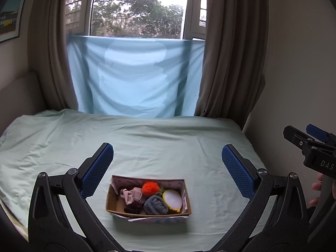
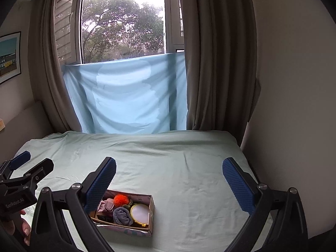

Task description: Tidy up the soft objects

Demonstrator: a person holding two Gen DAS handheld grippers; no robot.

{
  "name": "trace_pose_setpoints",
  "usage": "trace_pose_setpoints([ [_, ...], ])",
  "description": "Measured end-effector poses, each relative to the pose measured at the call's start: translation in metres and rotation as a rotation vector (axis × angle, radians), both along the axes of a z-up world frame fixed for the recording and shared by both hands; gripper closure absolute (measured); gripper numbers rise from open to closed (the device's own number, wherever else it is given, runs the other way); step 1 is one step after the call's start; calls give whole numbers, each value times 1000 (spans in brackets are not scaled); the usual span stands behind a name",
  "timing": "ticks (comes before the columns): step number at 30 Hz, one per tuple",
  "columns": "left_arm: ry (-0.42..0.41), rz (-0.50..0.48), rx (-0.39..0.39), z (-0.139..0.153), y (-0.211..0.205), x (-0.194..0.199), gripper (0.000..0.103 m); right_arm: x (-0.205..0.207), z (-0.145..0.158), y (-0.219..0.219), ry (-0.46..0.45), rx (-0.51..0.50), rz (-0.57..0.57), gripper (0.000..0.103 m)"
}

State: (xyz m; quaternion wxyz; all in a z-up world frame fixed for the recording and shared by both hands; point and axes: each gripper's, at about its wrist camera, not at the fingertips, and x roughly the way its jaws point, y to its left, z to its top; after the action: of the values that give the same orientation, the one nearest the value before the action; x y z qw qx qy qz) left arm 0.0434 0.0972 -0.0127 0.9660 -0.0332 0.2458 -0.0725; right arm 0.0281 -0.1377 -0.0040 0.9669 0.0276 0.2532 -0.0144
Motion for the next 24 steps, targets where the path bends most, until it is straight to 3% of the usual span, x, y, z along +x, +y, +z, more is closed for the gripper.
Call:
trace_pose_setpoints([
  [24,-9,4,18,2,1,4,0,5,4,0,-9,-7,-11,2],
])
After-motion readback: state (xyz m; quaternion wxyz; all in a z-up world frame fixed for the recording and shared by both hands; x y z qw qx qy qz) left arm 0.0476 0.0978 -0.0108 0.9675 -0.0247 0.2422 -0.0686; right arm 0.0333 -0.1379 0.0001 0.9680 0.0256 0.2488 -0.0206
